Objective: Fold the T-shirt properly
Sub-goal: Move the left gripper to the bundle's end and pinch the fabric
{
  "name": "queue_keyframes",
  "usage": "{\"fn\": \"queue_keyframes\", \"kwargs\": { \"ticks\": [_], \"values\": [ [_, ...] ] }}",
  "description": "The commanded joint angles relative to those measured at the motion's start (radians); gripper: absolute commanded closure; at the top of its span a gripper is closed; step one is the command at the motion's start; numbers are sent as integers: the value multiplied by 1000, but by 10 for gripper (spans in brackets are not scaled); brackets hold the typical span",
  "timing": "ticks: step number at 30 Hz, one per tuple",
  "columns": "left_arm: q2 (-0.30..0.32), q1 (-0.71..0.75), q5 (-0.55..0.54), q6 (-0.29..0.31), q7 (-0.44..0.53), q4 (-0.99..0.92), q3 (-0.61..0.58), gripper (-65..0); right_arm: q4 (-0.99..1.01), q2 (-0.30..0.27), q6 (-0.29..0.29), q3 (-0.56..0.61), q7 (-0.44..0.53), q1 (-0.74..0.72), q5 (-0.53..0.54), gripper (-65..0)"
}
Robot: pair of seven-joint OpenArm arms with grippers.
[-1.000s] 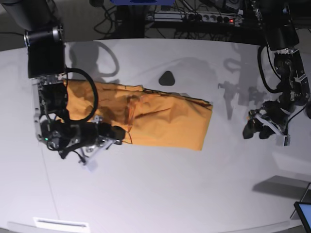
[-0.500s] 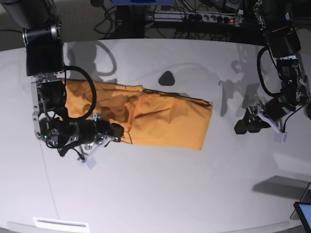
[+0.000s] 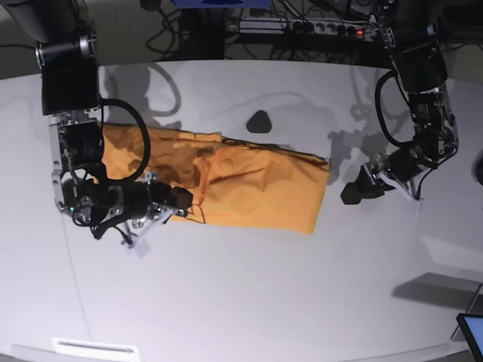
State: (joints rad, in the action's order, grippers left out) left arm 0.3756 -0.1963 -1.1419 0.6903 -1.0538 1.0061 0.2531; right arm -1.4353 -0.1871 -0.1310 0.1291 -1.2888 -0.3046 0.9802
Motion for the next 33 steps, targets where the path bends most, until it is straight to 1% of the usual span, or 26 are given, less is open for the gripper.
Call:
{"fn": "queue_keyframes", "kwargs": {
  "ticks": [1,4,9,13,17,21,26,29,30,33],
  "values": [
    [4,-15,-3,8,-3,9,2,-474,-18,-4,6,-3,5,-26,18,0],
    [-25,-15,-3,8,-9,7,1,-474,-18,-4,6,-3,5,-21,18,0],
    [-68,-44,-3,8,-108,7,1,-470,-18,-4,6,-3,5,-15,18,0],
    [-82,-58,-3,8,-118,-13,1,-469,-17,-4,6,-3,25,-6,18,0],
    [-96,-58,-3,8,-127,-48,1,-469,-17,-4,6,-3,25,-1,18,0],
    [-115,-58,-10,8,-144,-54,-65,-469,-17,-4,6,-3,27,-1,18,0],
    [-162,-58,-8,8,-141,-49,-130,-467,-17,-4,6,-4,27,-1,18,0],
    [-171,-58,-5,8,-139,-51,-140,-464,-17,-4,6,-7,27,0,18,0],
    [-172,-58,-5,8,-139,-53,-140,-457,-17,-4,6,-7,27,0,18,0],
    [-177,-58,-3,8,-138,-54,-137,-353,-17,-5,6,-9,27,0,18,0]
  ]
}}
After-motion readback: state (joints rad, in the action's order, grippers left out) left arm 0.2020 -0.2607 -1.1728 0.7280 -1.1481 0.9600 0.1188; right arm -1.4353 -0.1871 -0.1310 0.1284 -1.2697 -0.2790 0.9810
